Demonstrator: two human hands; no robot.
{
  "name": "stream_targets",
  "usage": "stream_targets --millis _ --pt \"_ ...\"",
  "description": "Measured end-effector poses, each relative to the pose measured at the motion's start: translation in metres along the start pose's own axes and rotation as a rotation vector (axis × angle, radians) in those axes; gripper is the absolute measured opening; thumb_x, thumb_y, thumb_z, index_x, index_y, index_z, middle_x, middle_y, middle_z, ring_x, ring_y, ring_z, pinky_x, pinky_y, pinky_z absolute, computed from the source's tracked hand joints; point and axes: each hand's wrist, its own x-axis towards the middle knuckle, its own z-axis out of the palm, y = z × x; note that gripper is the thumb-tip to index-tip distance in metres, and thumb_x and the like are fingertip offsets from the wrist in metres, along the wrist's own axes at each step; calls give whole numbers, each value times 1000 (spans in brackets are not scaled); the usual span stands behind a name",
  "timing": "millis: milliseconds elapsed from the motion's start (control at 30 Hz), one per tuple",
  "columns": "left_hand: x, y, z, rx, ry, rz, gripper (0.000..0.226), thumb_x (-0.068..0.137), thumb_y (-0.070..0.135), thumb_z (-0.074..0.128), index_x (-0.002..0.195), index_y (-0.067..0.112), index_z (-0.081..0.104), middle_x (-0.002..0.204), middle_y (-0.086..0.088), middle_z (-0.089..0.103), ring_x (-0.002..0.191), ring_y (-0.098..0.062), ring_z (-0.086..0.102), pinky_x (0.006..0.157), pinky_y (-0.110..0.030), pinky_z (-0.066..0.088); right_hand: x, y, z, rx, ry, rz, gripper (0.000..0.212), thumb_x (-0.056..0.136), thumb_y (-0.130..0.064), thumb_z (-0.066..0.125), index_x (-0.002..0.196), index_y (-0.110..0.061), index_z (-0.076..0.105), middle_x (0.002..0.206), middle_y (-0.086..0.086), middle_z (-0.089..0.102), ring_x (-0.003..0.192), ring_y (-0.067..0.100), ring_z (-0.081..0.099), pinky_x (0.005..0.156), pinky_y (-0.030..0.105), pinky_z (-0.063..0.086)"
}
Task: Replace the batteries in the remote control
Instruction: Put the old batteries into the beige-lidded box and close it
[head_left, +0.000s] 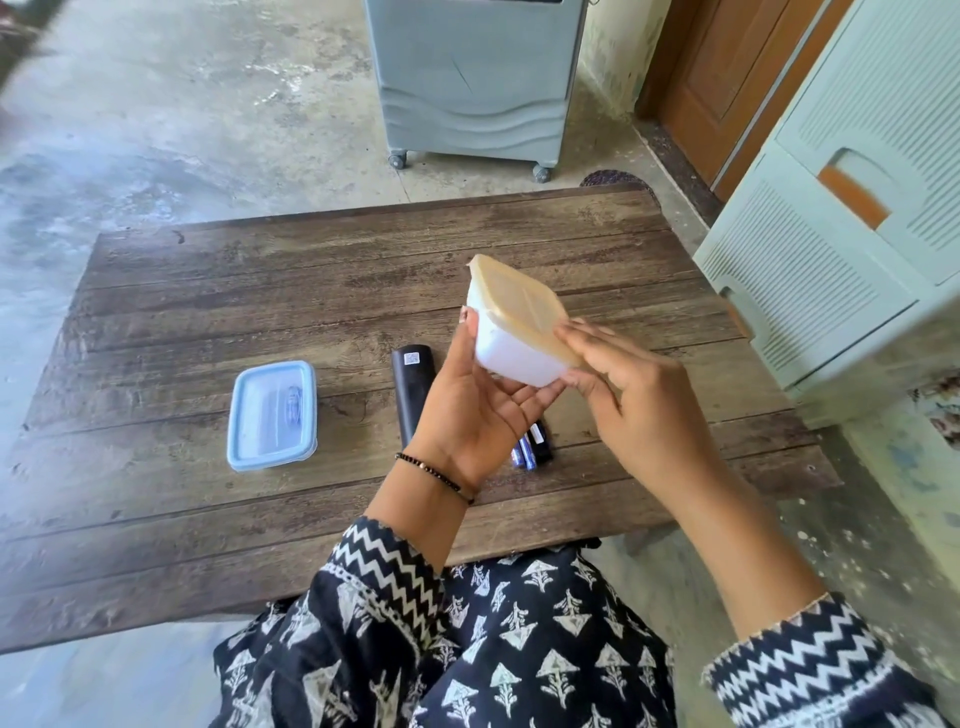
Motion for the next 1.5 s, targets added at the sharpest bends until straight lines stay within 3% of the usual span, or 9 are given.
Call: stream_targets --millis 167,567,767,933,1067,1133,1233,1333,1500 --pt "0 -3 -4 4 -14 -37 56 86 54 43 115 8 55 101 -17 67 87 -26 68 80 -37 57 -2 5 -4 -62 -21 -61 35 81 5 63 115 0 62 117 13 65 111 15 55 101 21 36" --pt "-4 5 -8 70 -39 -59 57 91 50 39 128 7 46 112 -20 63 97 -31 64 86 -40 54 6 7 -14 122 -110 19 36 80 3 65 115 -6 62 116 6 64 110 11 57 99 13 39" --pt "-7 0 -13 37 -96 -55 65 84 47 44 135 7 39 120 -20 59 95 -34 67 84 -44 55 13 6 -28 259 66 180 31 86 -4 61 117 -8 60 108 -2 64 94 -8 59 77 2 44" --pt "-5 2 -10 17 -92 -71 54 95 40 37 135 4 43 132 -24 53 112 -40 58 92 -54 48 11 2 -23 123 77 44 30 81 2 62 111 -4 65 110 2 65 102 -1 56 90 4 41" --pt "-4 9 -9 146 -18 -121 52 88 37 44 130 6 48 133 -20 52 123 -39 49 90 -52 49 8 4 -19 -21 71 -54 35 74 13 62 106 -1 68 108 11 70 104 17 63 96 24 45" --pt "-5 13 -12 217 23 -107 55 82 43 52 124 6 52 121 -17 60 116 -35 54 87 -45 52 10 6 -17 -49 70 -58 36 74 14 62 105 -1 69 107 12 70 102 21 65 95 25 45" --pt "-7 21 -14 269 49 -79 68 71 43 66 124 3 52 109 -15 65 98 -27 64 76 -35 59 10 9 -16 -38 81 -23 35 74 15 61 104 -2 69 106 12 71 92 14 66 90 10 43" --pt "-5 27 -14 271 40 -72 57 72 32 65 120 4 52 110 -16 58 92 -25 61 70 -30 60 12 10 -17 8 127 59 29 78 8 64 104 -4 70 103 9 72 84 4 61 81 -4 37" --pt "-1 31 -11 304 -1 -123 43 72 26 68 108 7 54 106 -21 60 90 -29 62 75 -34 57 13 13 -16 41 161 101 24 81 1 64 103 -6 71 98 6 73 83 -2 58 77 -5 36"
